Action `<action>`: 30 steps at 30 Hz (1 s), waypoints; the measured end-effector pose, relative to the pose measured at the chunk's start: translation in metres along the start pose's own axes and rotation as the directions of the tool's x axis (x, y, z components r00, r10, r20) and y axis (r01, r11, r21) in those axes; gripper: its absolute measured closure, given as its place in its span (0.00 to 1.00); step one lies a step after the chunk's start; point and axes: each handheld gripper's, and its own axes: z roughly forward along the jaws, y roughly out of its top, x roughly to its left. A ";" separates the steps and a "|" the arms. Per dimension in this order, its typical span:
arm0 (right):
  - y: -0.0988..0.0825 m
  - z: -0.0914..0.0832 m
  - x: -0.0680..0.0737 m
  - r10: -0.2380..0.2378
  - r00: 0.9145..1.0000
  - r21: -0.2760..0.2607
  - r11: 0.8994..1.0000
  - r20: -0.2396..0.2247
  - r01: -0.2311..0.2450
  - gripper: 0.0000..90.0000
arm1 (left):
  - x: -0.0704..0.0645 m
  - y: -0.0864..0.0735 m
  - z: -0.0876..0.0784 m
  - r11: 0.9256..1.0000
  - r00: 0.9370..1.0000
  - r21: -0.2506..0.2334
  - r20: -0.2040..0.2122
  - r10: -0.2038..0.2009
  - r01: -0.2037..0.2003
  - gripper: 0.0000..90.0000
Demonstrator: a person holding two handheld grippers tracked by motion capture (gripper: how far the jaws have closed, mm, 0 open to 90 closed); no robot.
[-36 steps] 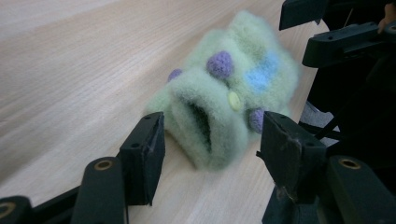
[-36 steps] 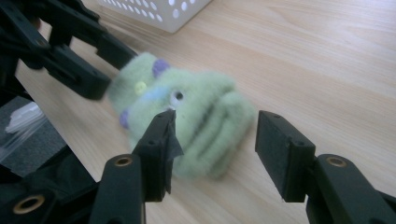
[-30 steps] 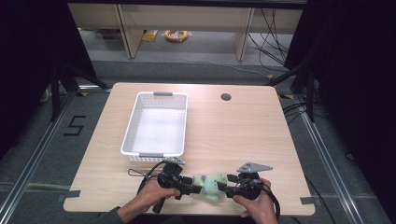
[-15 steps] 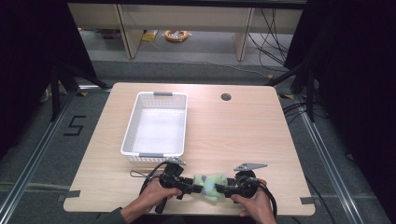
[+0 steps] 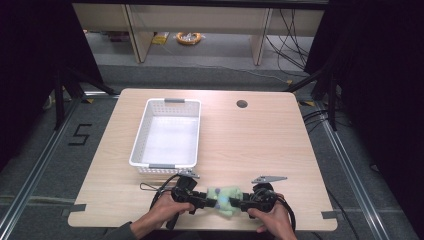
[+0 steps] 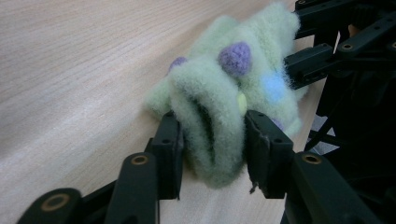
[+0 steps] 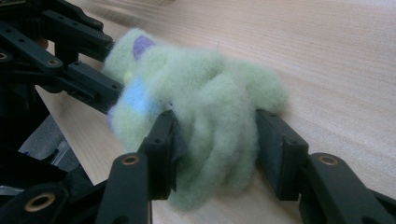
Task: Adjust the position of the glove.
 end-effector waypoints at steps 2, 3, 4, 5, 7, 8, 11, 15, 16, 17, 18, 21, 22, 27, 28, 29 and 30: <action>0.000 0.000 -0.001 0.007 1.000 -0.003 1.000 -0.011 -0.007 0.62 | 0.001 -0.002 0.002 1.000 1.000 -0.031 0.029 0.001 -0.001 0.69; -0.001 0.001 -0.001 0.007 1.000 -0.003 1.000 -0.015 -0.007 0.63 | 0.001 -0.002 0.002 1.000 1.000 -0.031 0.029 0.001 -0.001 0.70; -0.001 0.001 -0.002 0.007 1.000 -0.003 1.000 -0.020 -0.007 0.64 | 0.001 -0.003 0.002 1.000 0.999 -0.029 0.033 0.007 -0.006 0.71; -0.001 0.000 -0.001 0.012 1.000 -0.006 1.000 -0.012 -0.012 0.65 | 0.000 -0.003 0.001 1.000 1.000 -0.015 0.011 0.018 -0.018 0.72; -0.001 0.001 -0.003 0.011 0.999 -0.009 1.000 -0.039 -0.011 0.66 | -0.001 -0.003 0.000 1.000 1.000 -0.009 -0.004 0.022 -0.022 0.73; -0.001 0.000 -0.003 0.014 0.999 -0.008 1.000 -0.046 -0.014 0.70 | -0.001 -0.005 0.002 0.999 0.999 -0.039 0.022 0.033 -0.032 0.74; -0.002 0.000 -0.002 0.004 0.999 -0.017 1.000 -0.045 -0.005 0.73 | -0.003 -0.005 0.001 0.998 0.999 -0.041 0.006 0.043 -0.043 0.76; -0.001 -0.001 -0.001 -0.022 0.999 -0.028 0.999 -0.042 0.020 0.76 | -0.003 -0.006 0.001 0.998 0.999 -0.048 0.014 0.052 -0.052 0.77; 0.000 -0.001 -0.001 -0.022 0.999 -0.031 0.999 -0.045 0.021 0.76 | -0.004 -0.006 0.000 0.997 0.999 -0.051 0.008 0.052 -0.051 0.78; 0.000 -0.001 -0.001 -0.022 0.999 -0.031 0.999 -0.045 0.021 0.76 | -0.004 -0.006 0.000 0.997 0.999 -0.051 0.008 0.052 -0.051 0.78; 0.000 -0.001 -0.001 -0.025 0.999 -0.032 0.999 -0.047 0.024 0.77 | -0.004 -0.006 0.000 0.997 0.998 -0.054 0.008 0.057 -0.056 0.78; 0.000 -0.002 0.000 -0.040 0.998 -0.034 0.999 -0.039 0.038 0.77 | -0.005 -0.006 0.000 0.997 0.998 -0.056 0.011 0.057 -0.056 0.79; 0.000 -0.002 0.001 -0.040 0.998 -0.034 0.999 -0.041 0.039 0.77 | -0.005 -0.006 0.000 0.997 0.998 -0.054 0.013 0.058 -0.058 0.79; -0.001 -0.003 0.003 -0.021 0.999 -0.032 0.999 -0.044 0.020 0.77 | -0.005 -0.004 0.001 0.997 0.998 -0.052 0.015 0.064 -0.063 0.79; -0.001 -0.004 0.001 -0.042 0.999 -0.038 0.998 -0.032 0.041 0.78 | -0.006 -0.005 0.001 0.996 0.998 -0.055 0.008 0.064 -0.063 0.79; -0.001 -0.003 0.001 -0.045 0.998 -0.047 0.998 -0.045 0.043 0.78 | -0.006 -0.005 0.001 0.996 0.998 -0.059 -0.003 0.068 -0.068 0.79; -0.001 -0.003 0.001 -0.045 0.998 -0.047 0.998 -0.045 0.043 0.78 | -0.006 -0.005 0.001 0.996 0.998 -0.059 -0.003 0.068 -0.068 0.80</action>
